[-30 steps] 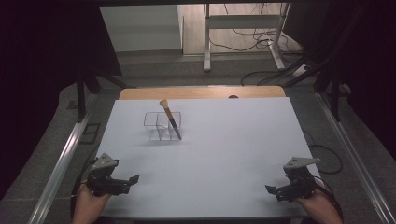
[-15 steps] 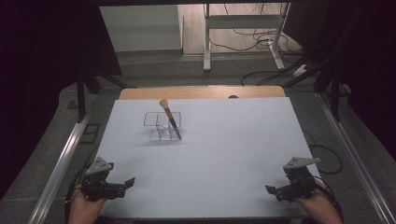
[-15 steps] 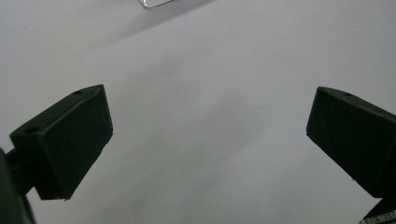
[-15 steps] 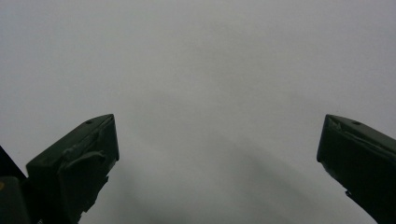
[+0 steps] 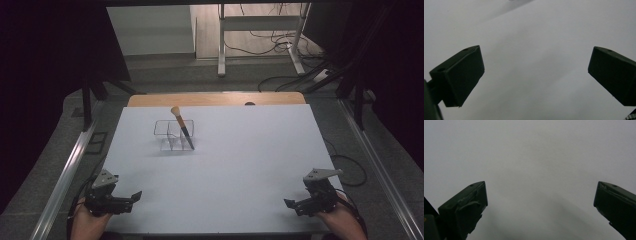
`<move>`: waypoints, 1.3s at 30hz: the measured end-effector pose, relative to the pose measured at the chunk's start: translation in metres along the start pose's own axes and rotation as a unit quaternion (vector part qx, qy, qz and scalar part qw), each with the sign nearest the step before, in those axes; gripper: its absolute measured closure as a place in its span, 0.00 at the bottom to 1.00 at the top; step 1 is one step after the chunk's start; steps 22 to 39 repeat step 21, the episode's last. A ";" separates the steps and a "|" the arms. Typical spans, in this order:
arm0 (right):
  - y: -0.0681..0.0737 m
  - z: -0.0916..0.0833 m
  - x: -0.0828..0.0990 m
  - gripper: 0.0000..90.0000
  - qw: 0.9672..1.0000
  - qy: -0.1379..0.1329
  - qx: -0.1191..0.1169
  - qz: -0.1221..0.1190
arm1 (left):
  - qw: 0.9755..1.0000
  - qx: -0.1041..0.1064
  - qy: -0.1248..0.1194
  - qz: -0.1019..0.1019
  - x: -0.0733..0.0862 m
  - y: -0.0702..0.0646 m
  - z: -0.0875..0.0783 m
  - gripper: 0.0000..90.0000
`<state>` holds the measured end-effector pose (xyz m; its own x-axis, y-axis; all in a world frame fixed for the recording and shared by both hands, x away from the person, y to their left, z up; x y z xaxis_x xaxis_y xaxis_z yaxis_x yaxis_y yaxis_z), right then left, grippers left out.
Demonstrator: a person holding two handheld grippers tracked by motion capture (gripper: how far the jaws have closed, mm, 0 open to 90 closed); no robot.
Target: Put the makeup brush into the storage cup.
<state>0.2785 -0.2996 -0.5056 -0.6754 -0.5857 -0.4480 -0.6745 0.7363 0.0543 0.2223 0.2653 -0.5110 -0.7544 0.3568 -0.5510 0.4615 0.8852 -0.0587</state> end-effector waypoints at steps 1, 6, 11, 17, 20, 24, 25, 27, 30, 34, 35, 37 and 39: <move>0.000 0.000 0.000 0.00 1.000 0.000 0.000 0.000 | 1.000 -0.001 0.002 -0.002 0.001 0.000 0.000 0.01; 0.000 0.000 0.000 0.00 1.000 0.000 0.000 0.000 | 1.000 -0.010 0.015 -0.008 0.009 0.006 0.000 0.01; 0.000 0.000 0.000 0.00 1.000 0.001 0.000 0.000 | 0.999 -0.009 0.024 -0.023 0.018 0.011 0.000 0.01; 0.001 0.001 0.000 0.00 1.000 0.002 0.000 -0.001 | 0.999 -0.004 0.040 -0.034 0.028 0.015 0.000 0.01; 0.000 0.001 0.000 0.00 1.000 0.003 0.001 -0.001 | 0.999 -0.002 0.041 -0.036 0.029 0.016 0.000 0.01; 0.000 0.001 0.000 0.00 1.000 0.003 0.001 0.000 | 0.999 -0.001 0.041 -0.036 0.029 0.016 0.000 0.01; 0.000 0.001 0.000 0.00 1.000 0.003 0.001 0.000 | 0.999 -0.001 0.041 -0.036 0.029 0.016 0.000 0.01; 0.000 0.001 0.000 0.00 1.000 0.003 0.001 0.000 | 0.999 -0.001 0.041 -0.036 0.029 0.016 0.000 0.01; 0.000 0.001 0.000 0.00 1.000 0.003 0.001 0.000 | 0.999 -0.001 0.041 -0.036 0.029 0.016 0.000 0.01; 0.000 0.001 0.000 0.00 1.000 0.003 0.001 0.000 | 0.999 -0.001 0.041 -0.036 0.029 0.016 0.000 0.01; 0.000 0.001 0.000 0.00 1.000 0.003 0.001 0.000 | 0.999 -0.001 0.041 -0.036 0.029 0.016 0.000 0.01; 0.000 0.001 0.000 0.00 1.000 0.003 0.001 0.000 | 0.999 -0.001 0.041 -0.036 0.029 0.016 0.000 0.01; 0.000 0.001 0.000 0.00 1.000 0.003 0.001 0.000 | 0.999 -0.001 0.041 -0.036 0.029 0.016 0.000 0.01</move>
Point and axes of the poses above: each handheld gripper's, and its own axes: z roughly forward along the jaws, x roughly out of its underside, y roughly to its left, the point moved 3 cm from there along z, roughly forward along the jaws, and after that the axes turned 10 degrees about y, right-handed, at the moved point
